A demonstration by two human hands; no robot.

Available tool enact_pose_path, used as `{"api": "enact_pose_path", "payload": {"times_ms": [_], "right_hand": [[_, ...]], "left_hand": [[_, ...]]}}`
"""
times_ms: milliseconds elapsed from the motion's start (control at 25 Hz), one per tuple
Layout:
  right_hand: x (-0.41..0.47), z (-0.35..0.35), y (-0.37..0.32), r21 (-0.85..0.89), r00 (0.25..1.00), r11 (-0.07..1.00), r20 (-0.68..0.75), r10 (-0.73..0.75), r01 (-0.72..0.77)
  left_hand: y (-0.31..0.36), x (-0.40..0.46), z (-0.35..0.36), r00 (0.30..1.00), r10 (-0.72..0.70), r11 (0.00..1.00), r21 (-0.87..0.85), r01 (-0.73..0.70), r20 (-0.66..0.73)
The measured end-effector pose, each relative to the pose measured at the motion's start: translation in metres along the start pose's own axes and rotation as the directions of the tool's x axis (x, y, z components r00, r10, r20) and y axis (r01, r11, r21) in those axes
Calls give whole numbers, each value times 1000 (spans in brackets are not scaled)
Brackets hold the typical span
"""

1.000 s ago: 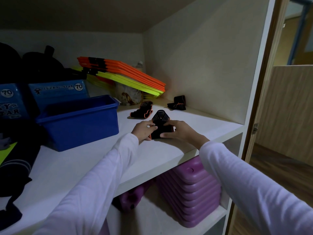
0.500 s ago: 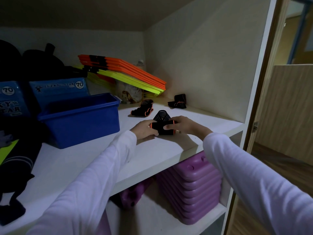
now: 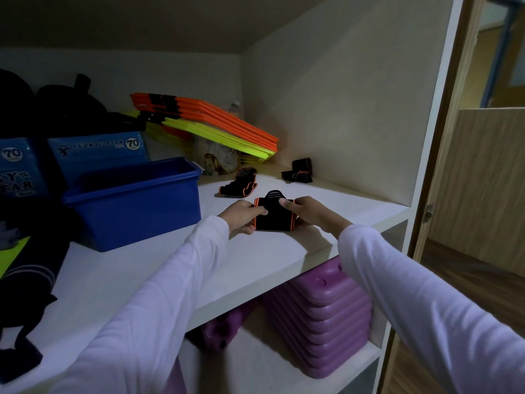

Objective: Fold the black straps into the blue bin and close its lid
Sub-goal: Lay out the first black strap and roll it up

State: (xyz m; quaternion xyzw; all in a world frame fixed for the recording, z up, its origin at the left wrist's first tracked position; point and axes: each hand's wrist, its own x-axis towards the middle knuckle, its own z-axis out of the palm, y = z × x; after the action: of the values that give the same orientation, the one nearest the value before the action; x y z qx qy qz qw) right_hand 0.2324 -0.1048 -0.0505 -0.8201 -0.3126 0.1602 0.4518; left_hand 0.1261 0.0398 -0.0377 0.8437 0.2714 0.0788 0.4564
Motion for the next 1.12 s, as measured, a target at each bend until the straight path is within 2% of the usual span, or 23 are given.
{"api": "enact_pose_path", "payload": {"times_ms": [160, 320, 480, 560, 640, 720, 840, 880, 960, 1120], "right_hand": [[5, 3, -1, -34, 998, 998, -29, 48, -49], [11, 5, -1, 93, 995, 991, -33, 99, -96], [16, 1, -5, 26, 993, 994, 50, 103, -104], [18, -1, -8, 46, 990, 993, 98, 104, -109], [22, -2, -7, 149, 985, 982, 142, 97, -118], [23, -2, -3, 334, 988, 936, 141, 65, -110], [27, -2, -4, 543, 992, 839, 118, -45, -27], [27, -1, -10, 578, 990, 816, 108, -92, 13], [29, 3, -30, 640, 979, 763, 86, -184, 87], [31, 24, -88, 705, 931, 684, 95, -352, 187]], "left_hand": [[2, 5, 7, 998, -47, 999, -15, 46, -51], [1, 13, 13, 998, -63, 992, -109, 61, -17], [2, 20, 11, 995, -99, 983, -157, 94, -21], [3, 21, 9, 994, -111, 976, -188, 107, -11], [3, 18, 6, 993, -119, 958, -263, 115, -1], [5, 11, 2, 992, -112, 914, -388, 122, 50], [14, -1, -6, 991, 10, 779, -622, 77, 135], [18, -2, -10, 990, 73, 725, -688, 31, 121], [23, -3, -22, 987, 160, 657, -747, -103, 5], [28, -24, -65, 943, 103, 595, -739, -314, -318]]}}
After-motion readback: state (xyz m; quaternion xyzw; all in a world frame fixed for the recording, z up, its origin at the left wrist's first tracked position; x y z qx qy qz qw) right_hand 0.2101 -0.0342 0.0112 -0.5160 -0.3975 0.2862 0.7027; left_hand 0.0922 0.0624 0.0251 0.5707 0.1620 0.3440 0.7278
